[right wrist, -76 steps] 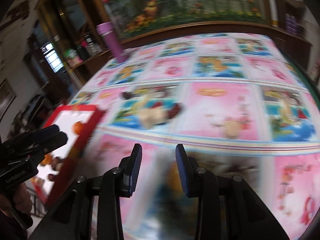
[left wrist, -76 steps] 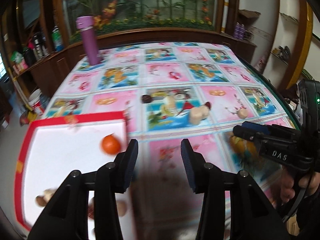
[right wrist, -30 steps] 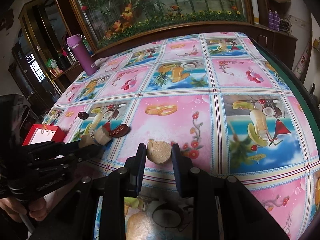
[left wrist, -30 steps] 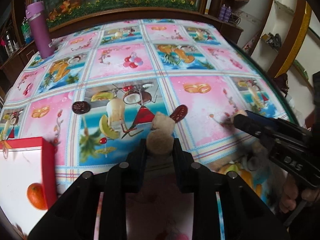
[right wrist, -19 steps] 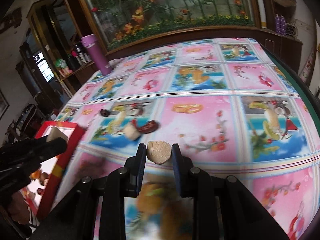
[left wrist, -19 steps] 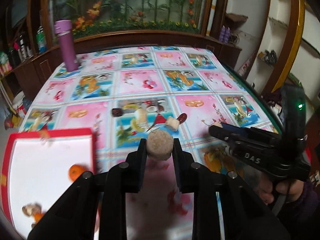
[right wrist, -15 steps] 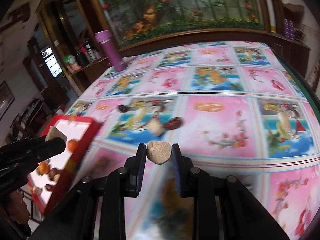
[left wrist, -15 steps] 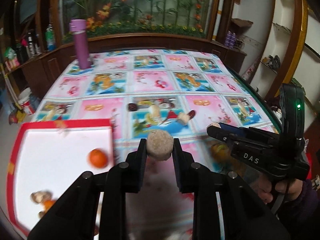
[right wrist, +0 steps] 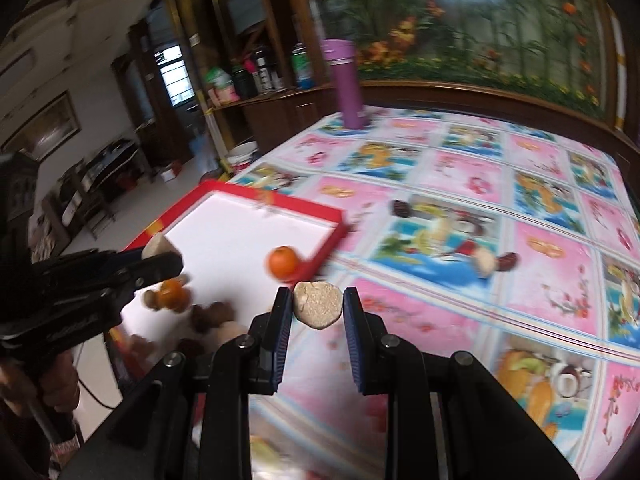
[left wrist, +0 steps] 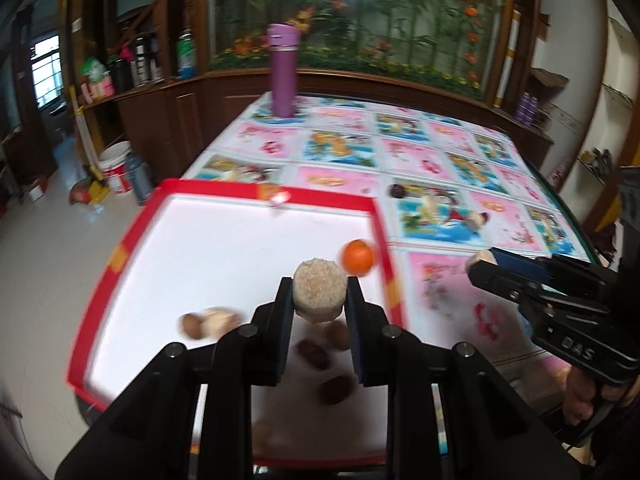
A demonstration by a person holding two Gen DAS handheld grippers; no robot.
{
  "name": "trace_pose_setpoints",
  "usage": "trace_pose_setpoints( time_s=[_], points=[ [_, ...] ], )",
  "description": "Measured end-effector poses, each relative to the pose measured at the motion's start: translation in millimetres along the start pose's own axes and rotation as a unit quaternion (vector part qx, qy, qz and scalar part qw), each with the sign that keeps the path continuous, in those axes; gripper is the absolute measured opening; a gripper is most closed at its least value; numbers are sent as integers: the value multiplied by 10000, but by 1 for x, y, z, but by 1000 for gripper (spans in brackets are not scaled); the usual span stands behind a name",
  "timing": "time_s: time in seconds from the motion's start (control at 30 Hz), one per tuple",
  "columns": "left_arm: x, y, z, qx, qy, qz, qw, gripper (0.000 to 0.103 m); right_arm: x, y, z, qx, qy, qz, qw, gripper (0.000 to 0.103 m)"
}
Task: Organize fruits
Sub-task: 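Carry both round cakes into the tray and open both tools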
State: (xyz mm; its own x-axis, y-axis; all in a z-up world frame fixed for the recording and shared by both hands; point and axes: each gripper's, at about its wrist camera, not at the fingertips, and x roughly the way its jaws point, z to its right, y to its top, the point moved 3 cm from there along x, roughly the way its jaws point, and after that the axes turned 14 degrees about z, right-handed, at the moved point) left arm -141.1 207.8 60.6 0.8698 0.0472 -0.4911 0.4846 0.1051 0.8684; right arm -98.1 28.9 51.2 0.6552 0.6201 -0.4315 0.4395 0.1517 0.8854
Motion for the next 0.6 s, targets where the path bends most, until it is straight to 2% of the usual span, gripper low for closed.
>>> trace_pose_setpoints(
  time_s=[0.13, 0.33, 0.6],
  points=[
    [-5, -13, -23, -132, 206, -74, 9997, 27, 13, -6, -31, -225, 261, -158, 9993, 24],
    [-8, -29, -37, -272, 259, -212, 9991, 27, 19, -22, -59, -317, 565, -318, 9974, 24],
    [-8, -34, -35, -240, 159, -251, 9993, 27, 27, -34, -67, -226, 673, -580, 9958, 24]
  ],
)
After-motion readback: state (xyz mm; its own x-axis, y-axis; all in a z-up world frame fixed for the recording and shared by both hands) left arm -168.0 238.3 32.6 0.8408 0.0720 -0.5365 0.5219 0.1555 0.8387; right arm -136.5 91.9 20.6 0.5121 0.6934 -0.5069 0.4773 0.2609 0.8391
